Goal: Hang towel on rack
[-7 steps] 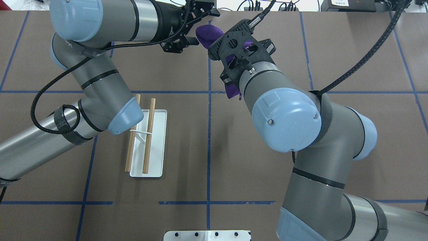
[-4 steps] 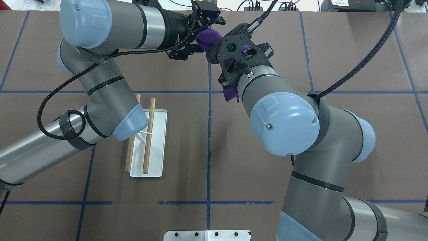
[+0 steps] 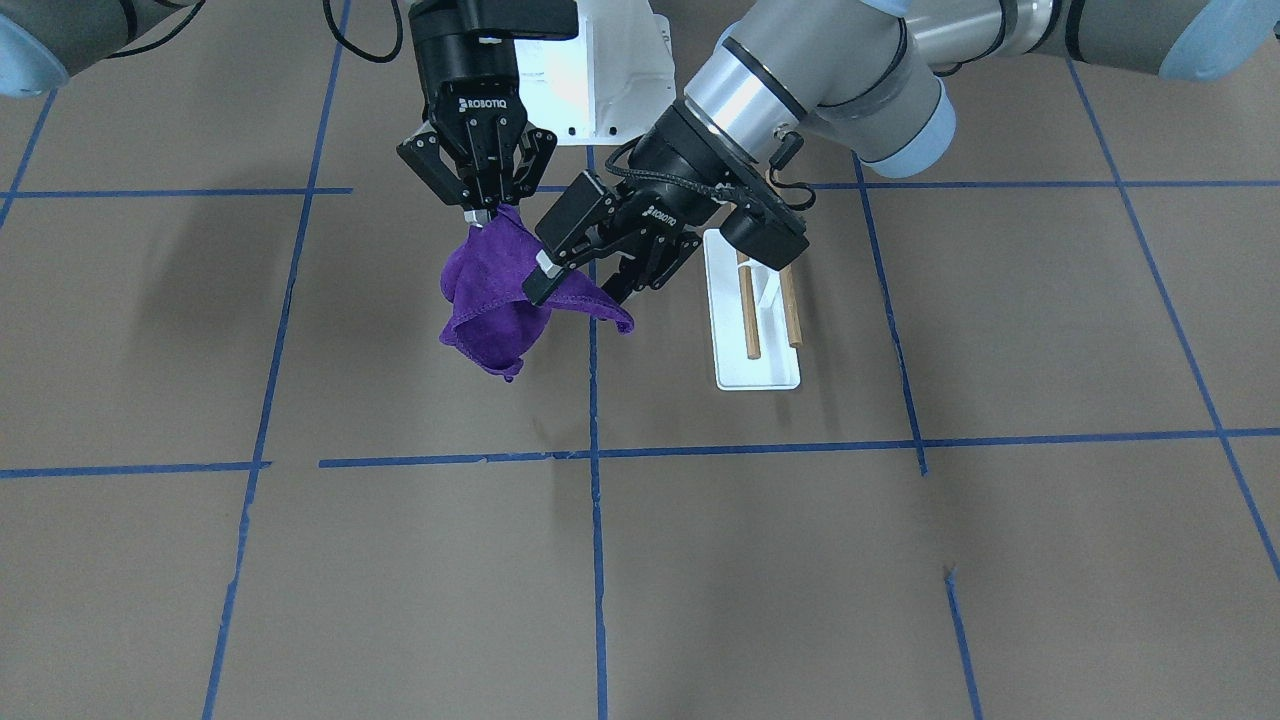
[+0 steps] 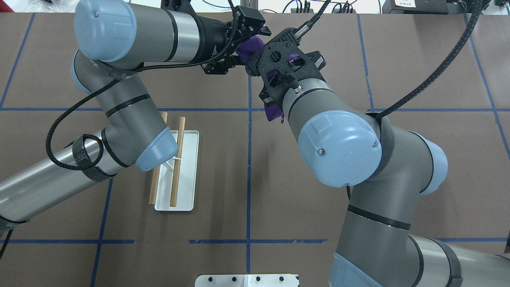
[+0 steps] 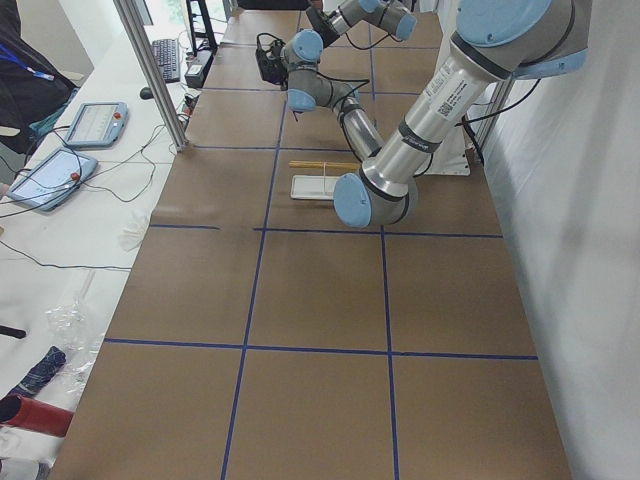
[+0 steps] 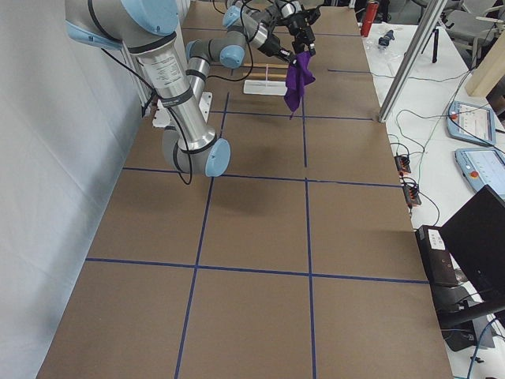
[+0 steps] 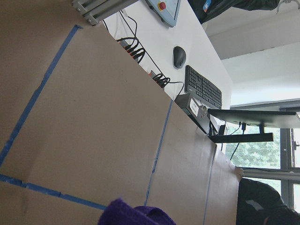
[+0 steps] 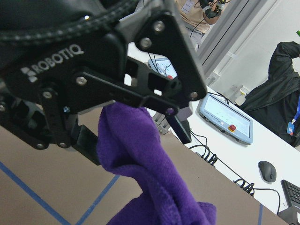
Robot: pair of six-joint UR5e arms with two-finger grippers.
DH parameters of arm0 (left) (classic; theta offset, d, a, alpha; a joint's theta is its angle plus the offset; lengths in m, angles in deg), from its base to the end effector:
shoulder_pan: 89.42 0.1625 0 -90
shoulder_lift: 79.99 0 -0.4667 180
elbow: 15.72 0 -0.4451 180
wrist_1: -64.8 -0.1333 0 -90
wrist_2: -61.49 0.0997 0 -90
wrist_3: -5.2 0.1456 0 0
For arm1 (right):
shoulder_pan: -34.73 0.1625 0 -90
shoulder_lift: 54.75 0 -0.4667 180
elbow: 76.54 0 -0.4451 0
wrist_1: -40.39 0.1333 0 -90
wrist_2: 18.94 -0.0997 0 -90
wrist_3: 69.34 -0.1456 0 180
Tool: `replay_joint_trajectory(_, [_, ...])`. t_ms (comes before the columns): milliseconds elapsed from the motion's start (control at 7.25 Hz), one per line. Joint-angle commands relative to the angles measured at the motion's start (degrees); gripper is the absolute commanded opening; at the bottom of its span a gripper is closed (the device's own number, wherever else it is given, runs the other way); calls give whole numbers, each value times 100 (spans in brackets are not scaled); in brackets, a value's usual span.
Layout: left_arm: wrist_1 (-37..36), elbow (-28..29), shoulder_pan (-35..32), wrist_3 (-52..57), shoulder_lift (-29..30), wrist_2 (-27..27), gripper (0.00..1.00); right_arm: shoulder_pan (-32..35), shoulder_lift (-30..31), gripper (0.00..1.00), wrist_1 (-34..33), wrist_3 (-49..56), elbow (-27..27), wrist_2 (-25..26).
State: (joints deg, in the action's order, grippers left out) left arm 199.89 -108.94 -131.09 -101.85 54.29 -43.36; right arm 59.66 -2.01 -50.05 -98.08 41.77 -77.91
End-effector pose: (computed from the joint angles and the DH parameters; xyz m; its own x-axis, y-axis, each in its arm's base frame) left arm 0.5059 -0.5787 0.0625 -0.1646 -0.2329 -0.9585 0.4216 0.8618 -0.2818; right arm -0.4760 -0.4510 0.0907 0.8719 -0.4232 0.2462 -0.0432 0.4343 0.8997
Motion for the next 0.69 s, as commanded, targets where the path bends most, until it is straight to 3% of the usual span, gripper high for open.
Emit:
replay_joint_trajectory(0, [0,-38,0,0,-25,-9,74,4,-1,0,0,0,8,0])
replay_joint_trajectory(276, [-9,-73,0,0,-25,-35,20,4,-1,0,0,0,17,0])
replay_joint_trajectory(414, [-26,-135,-8,0,-33,-35,0,4,-1,0,0,0,17,0])
replay_joint_trajectory(552, [-157,-187,-8,0,-34,-44,0,4,-1,0,0,0,17,0])
